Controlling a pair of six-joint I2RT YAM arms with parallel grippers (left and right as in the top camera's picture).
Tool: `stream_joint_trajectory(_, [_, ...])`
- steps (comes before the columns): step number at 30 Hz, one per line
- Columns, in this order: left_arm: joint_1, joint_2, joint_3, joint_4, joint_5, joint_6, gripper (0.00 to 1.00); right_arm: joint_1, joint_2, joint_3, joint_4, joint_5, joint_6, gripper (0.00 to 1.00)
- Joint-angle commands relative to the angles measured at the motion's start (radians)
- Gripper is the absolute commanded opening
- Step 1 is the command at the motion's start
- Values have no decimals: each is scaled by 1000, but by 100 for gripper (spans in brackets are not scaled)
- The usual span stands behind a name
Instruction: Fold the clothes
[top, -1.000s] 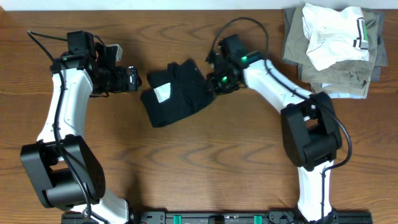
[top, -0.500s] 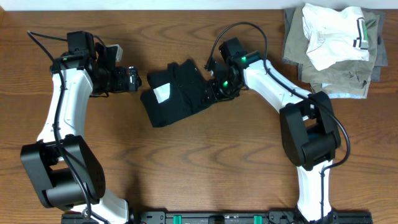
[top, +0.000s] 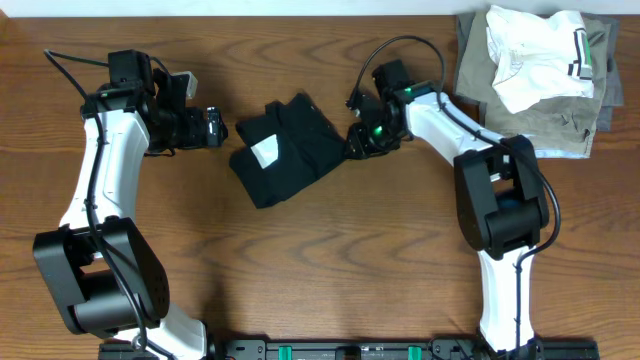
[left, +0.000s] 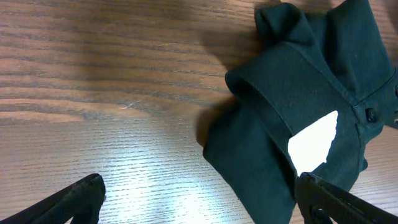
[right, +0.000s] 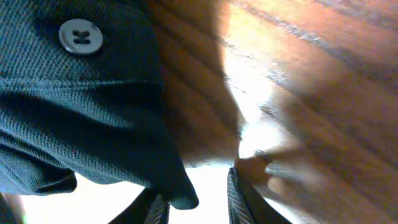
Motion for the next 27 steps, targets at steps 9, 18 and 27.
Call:
stream_joint_trajectory(9, [4, 11, -6, -4, 6, -13, 98, -5, 3, 3, 64, -110, -92, 20])
stream_joint_trajectory(18, [4, 11, -6, -4, 6, -13, 98, -22, 3, 3, 139, -95, -91, 1])
stream_joint_trajectory(27, [4, 11, -6, 4, 6, -13, 98, -132, 3, 8, 286, 50, -92, 1])
